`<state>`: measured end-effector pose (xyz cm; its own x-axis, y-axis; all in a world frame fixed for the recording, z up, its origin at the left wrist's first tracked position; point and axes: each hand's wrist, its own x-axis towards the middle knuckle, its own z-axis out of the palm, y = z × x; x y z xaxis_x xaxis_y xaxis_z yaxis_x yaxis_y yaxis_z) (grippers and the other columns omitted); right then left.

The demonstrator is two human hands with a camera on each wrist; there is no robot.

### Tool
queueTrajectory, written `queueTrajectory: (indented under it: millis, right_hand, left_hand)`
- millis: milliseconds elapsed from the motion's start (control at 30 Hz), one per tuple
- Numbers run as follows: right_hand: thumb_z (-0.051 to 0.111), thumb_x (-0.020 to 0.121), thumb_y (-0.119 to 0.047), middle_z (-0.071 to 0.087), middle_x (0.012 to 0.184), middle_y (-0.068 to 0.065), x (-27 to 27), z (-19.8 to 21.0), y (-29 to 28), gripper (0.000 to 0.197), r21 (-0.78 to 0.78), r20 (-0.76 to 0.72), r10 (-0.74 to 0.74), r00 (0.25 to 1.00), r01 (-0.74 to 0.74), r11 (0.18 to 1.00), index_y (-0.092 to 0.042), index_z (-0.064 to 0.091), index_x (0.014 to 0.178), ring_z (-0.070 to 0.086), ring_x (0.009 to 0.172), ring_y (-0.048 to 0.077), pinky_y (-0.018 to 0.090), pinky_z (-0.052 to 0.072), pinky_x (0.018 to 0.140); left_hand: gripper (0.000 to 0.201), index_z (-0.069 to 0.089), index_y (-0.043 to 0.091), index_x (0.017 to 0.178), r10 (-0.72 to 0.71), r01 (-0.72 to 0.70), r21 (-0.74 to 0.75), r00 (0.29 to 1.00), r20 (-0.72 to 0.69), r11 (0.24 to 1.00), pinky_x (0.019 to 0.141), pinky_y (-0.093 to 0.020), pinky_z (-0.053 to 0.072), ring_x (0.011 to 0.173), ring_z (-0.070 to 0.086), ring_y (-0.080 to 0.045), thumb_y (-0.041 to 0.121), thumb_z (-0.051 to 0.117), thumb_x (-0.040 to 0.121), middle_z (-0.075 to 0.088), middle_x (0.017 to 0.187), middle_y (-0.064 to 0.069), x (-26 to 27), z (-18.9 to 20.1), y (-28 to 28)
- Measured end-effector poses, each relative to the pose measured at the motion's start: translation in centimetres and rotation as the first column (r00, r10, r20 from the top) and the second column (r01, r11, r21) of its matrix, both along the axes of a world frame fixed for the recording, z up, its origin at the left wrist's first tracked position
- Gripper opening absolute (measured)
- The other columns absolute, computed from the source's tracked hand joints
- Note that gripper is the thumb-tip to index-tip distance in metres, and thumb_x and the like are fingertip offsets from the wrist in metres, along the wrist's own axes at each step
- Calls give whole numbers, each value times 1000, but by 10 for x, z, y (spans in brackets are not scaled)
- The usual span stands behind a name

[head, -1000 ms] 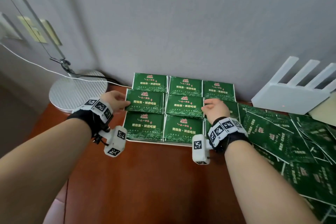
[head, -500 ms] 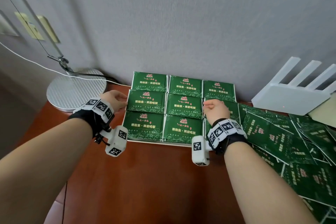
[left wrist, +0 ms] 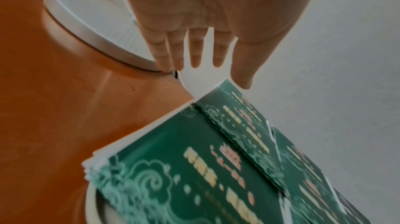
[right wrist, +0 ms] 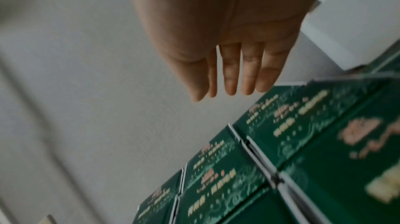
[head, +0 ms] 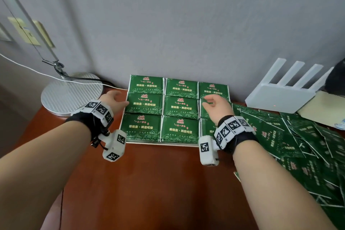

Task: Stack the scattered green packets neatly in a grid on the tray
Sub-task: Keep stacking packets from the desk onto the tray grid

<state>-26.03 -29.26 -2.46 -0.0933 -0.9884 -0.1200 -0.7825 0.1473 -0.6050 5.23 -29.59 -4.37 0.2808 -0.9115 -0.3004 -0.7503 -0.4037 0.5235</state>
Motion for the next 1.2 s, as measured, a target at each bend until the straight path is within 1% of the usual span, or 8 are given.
queueTrajectory:
  millis: [100, 267, 433, 533, 700, 900, 1067, 1200]
  right_hand:
    - [49, 93, -31, 49, 133, 5, -17, 26, 20, 38, -37, -69, 45, 997, -48, 998, -17, 51, 128, 51, 117, 20, 33, 37, 102]
    - [47, 93, -38, 45, 136, 9, -80, 63, 76, 45, -47, -181, -47, 982, 39, 998, -16, 47, 132, 45, 124, 24, 28, 31, 104]
    - [47, 92, -42, 42, 141, 9, -148, 85, 137, 48, -4, -299, -110, 948, 113, 994, -19, 45, 134, 41, 128, 23, 30, 29, 106]
    - [47, 92, -43, 42, 141, 8, -172, 88, 174, 47, 23, -330, -149, 932, 166, 986, -20, 45, 133, 44, 126, 24, 32, 32, 105]
    - [47, 92, -41, 37, 144, 7, -206, 69, 238, 47, 149, -348, -185, 919, 249, 957, -21, 44, 135, 40, 129, 25, 38, 31, 108]
    - [54, 90, -35, 32, 145, 5, -248, 33, 309, 50, 334, -349, -141, 926, 263, 905, -23, 41, 137, 42, 127, 24, 34, 35, 102]
    - [61, 86, -35, 29, 147, 4, -300, -4, 345, 57, 480, -389, 23, 921, 181, 858, -26, 38, 138, 39, 129, 25, 36, 36, 103]
    - [60, 86, -38, 21, 151, -2, -336, -37, 359, 58, 506, -370, 219, 903, -1, 862, -33, 36, 139, 28, 136, 23, 44, 26, 112]
  left_hand:
    - [69, 34, 16, 141, -84, 86, -27, 994, 74, 996, 105, -41, 36, 127, 41, -31, 41, 62, 83, 40, 141, -15, -13, 15, 14]
    - [74, 24, 26, 145, -257, 254, 37, 954, 152, 966, 107, -52, 32, 134, 31, -36, 49, 58, 83, 21, 150, -15, -56, 38, 49]
    - [75, 18, 30, 146, -441, 437, 66, 881, 172, 897, 106, -53, 32, 135, 30, -35, 50, 55, 84, 15, 153, -10, -115, 43, 86]
    - [74, 18, 32, 146, -523, 515, 92, 837, 160, 853, 104, -49, 35, 134, 32, -31, 51, 54, 85, 14, 154, -5, -149, 36, 106]
    - [71, 19, 32, 146, -664, 648, 149, 723, 189, 747, 103, -42, 37, 133, 35, -30, 51, 52, 86, 17, 153, -5, -211, 22, 142]
    - [60, 30, 36, 141, -771, 751, 175, 613, 172, 636, 106, -42, 36, 131, 35, -25, 48, 52, 87, 27, 148, 0, -282, 4, 198]
    - [42, 45, 39, 130, -838, 800, 251, 528, 139, 545, 106, -41, 33, 129, 34, -23, 46, 50, 89, 34, 141, 0, -339, -10, 244]
    - [39, 49, 38, 126, -825, 802, 194, 550, 131, 565, 108, -40, 29, 131, 31, -20, 41, 54, 88, 36, 140, 3, -392, -20, 283]
